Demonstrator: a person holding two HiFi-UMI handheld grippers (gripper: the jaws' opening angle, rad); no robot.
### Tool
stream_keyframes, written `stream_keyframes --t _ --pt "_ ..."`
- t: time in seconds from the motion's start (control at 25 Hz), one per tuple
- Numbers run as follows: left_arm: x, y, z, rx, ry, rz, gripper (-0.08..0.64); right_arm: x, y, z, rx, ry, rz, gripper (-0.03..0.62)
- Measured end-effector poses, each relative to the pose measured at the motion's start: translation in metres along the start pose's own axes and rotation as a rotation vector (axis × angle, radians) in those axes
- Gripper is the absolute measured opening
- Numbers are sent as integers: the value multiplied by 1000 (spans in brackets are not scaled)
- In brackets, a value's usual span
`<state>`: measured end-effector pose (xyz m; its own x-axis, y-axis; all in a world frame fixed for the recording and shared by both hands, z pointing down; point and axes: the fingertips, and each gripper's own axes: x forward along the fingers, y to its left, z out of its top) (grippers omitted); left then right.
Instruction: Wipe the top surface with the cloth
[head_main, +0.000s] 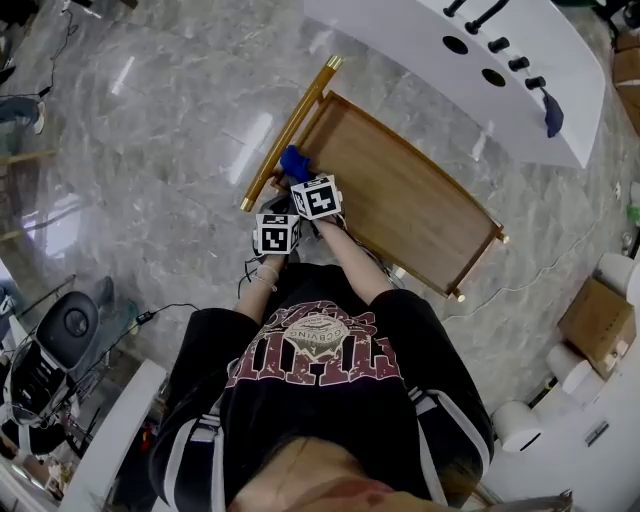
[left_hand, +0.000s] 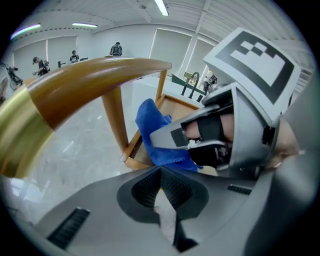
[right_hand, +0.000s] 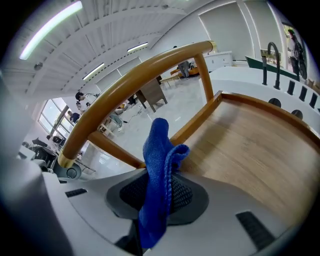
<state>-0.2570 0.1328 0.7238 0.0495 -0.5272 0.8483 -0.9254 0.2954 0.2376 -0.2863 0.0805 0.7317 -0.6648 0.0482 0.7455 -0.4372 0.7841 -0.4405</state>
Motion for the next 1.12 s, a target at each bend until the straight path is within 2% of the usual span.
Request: stream_keyframes --t 0.28,0.72,1.12 --pt "4 -3 -6 15 18 -18 48 1 -3 -4 -97 -3 -36 89" --pt "5 -11 2 82 32 -20 48 -11 -8 -11 -115 7 -19 87" --pt "14 -33 3 90 50 -47 48 -30 -25 -26 -109 -3 -41 87"
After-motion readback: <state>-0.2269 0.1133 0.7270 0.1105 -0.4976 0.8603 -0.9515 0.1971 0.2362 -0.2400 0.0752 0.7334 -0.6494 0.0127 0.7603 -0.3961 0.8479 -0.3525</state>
